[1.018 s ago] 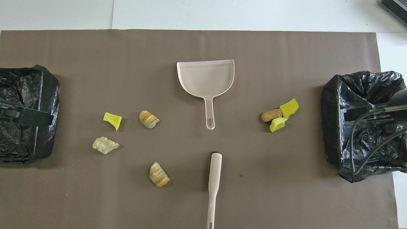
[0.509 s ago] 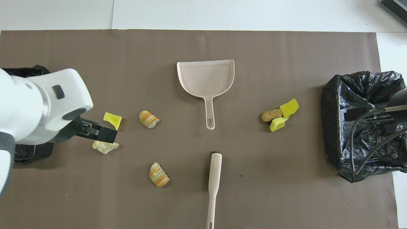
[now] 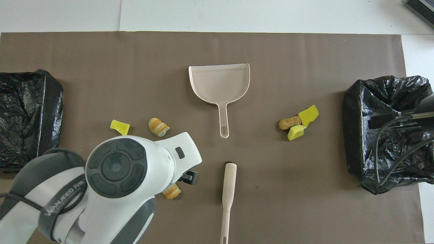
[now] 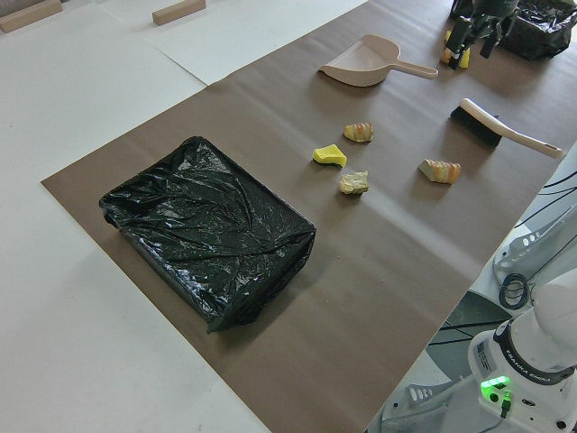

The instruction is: Sweep and dump trash in bin

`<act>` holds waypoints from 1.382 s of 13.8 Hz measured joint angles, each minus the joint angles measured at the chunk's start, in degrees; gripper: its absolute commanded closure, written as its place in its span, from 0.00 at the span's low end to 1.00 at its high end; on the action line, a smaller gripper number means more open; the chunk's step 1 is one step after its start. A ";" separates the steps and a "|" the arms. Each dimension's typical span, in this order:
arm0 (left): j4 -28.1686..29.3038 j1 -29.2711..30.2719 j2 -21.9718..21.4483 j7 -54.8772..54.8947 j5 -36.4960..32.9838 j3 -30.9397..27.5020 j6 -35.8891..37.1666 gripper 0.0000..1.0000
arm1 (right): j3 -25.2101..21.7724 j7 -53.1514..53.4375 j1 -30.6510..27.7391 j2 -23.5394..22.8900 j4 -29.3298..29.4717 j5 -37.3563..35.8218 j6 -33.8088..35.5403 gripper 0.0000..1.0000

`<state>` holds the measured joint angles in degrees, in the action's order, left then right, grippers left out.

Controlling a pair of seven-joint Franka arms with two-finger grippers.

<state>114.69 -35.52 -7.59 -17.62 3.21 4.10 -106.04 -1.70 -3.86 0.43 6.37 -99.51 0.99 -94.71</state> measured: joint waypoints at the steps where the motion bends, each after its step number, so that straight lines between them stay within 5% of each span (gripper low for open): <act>1: 2.06 -1.94 -0.04 -1.84 0.07 0.03 -2.30 0.00 | -0.24 0.00 -0.22 0.00 0.00 0.00 0.00 0.00; 8: 12.21 -17.42 4.86 -16.54 0.33 0.07 -18.00 0.00 | -0.77 0.00 -0.86 0.00 0.06 0.00 0.15 0.00; 15: 16.03 -22.09 5.41 -21.31 0.33 0.04 -21.86 0.00 | -0.64 -0.10 -0.77 0.11 0.16 -1.63 0.03 0.00; 19: 16.40 -23.28 5.40 -23.10 2.02 0.00 -22.34 0.22 | -0.25 -0.15 -0.60 0.15 0.16 -1.63 0.90 0.00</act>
<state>131.09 -58.80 -2.19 -40.73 5.23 4.10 -128.38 -1.95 -4.01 -0.16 6.51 -99.35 -0.63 -93.81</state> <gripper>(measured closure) 0.031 0.000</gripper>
